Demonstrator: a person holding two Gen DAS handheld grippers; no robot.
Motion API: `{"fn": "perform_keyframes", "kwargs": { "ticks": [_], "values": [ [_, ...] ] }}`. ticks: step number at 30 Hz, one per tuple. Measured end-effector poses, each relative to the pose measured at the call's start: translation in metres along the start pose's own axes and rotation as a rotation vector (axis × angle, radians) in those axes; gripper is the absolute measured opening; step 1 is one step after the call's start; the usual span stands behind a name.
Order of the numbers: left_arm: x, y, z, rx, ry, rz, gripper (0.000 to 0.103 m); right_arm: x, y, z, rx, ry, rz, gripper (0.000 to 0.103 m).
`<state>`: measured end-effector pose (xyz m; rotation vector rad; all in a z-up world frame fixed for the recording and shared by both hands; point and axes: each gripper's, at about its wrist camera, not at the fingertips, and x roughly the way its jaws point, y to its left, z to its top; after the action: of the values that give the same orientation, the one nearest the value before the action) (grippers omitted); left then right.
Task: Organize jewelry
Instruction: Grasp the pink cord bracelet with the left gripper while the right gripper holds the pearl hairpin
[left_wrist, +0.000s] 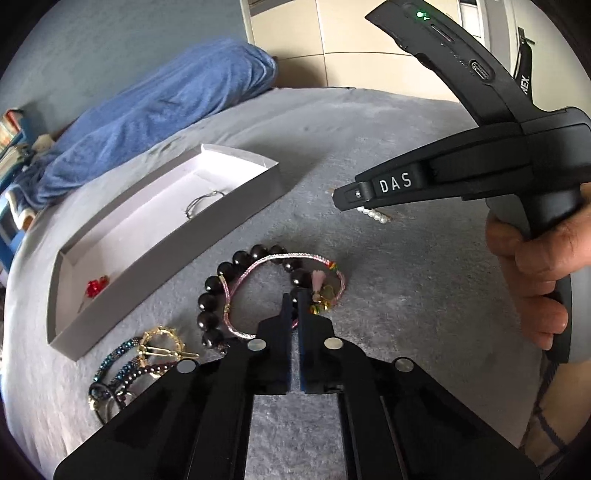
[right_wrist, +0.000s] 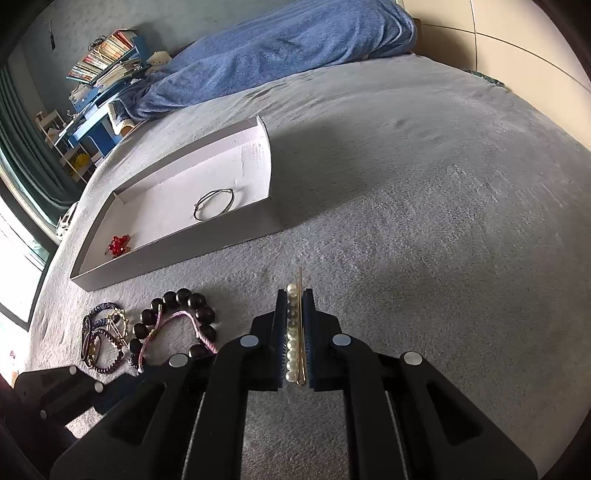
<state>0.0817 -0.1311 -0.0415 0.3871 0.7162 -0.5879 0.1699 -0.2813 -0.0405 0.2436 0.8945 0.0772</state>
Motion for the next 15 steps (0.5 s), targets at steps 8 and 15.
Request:
{"fn": "perform_keyframes", "kwargs": {
  "ticks": [8, 15],
  "values": [
    [-0.022, 0.031, 0.004, -0.184, -0.081, -0.054, 0.001, -0.002, -0.002, -0.001, 0.013, -0.005, 0.008, 0.008],
    [-0.020, 0.043, 0.009, -0.292, -0.088, -0.135, 0.024, -0.001, 0.000, 0.000, 0.010, -0.003, 0.011, 0.008]
  ]
}}
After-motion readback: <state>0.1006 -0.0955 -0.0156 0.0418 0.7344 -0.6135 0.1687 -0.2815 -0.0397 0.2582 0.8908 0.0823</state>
